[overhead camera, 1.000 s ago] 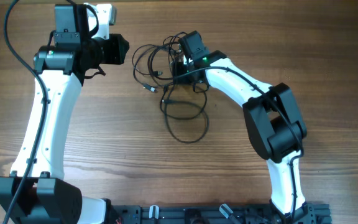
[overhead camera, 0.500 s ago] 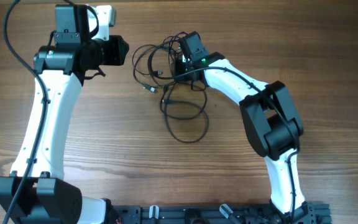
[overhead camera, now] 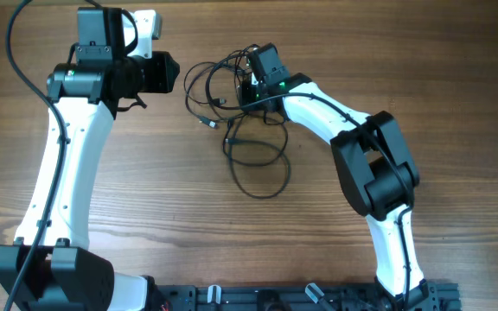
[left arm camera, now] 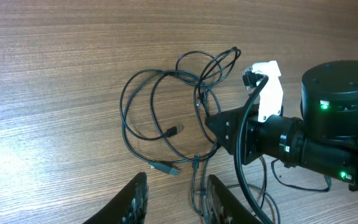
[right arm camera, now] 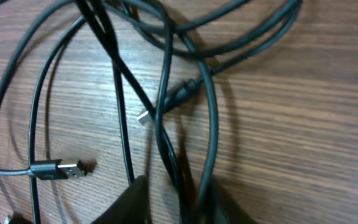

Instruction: Untangle cables

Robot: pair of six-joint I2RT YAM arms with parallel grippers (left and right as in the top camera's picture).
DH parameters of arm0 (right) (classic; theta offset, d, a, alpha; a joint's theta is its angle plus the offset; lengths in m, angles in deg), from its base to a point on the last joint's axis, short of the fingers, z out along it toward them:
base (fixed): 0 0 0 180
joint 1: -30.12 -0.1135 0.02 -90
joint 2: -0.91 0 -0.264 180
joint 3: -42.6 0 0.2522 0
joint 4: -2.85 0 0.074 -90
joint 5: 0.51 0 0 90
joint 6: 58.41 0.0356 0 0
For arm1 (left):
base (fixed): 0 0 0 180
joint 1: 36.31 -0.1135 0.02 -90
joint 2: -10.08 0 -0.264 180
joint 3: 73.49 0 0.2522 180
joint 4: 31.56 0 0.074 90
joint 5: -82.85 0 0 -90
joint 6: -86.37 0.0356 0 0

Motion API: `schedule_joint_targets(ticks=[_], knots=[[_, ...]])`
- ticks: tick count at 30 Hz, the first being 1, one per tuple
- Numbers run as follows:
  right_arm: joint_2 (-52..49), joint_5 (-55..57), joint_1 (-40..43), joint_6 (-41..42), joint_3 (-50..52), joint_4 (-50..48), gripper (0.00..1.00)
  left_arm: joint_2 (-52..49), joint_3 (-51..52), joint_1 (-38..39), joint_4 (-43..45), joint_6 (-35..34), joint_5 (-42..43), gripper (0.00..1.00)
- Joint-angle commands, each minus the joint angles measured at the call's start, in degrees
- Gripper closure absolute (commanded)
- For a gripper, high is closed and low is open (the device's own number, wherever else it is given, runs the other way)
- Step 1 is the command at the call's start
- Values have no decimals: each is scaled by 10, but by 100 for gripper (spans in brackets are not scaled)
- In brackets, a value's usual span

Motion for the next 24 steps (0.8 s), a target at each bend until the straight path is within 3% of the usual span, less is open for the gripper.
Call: schedule_joint_targets(ticks=[1, 5, 14, 24], knots=[[-38, -15, -2, 16, 6, 12, 95, 13, -8, 1, -4, -5, -5, 68], [6, 2, 6, 24, 4, 42, 95, 13, -8, 1, -7, -5, -5, 67], [226, 24, 43, -24, 4, 142, 95, 12, -8, 1, -7, -5, -4, 61], [366, -54, 43, -38, 3, 144, 96, -17, -7, 4, -5, 40, 123, 47]])
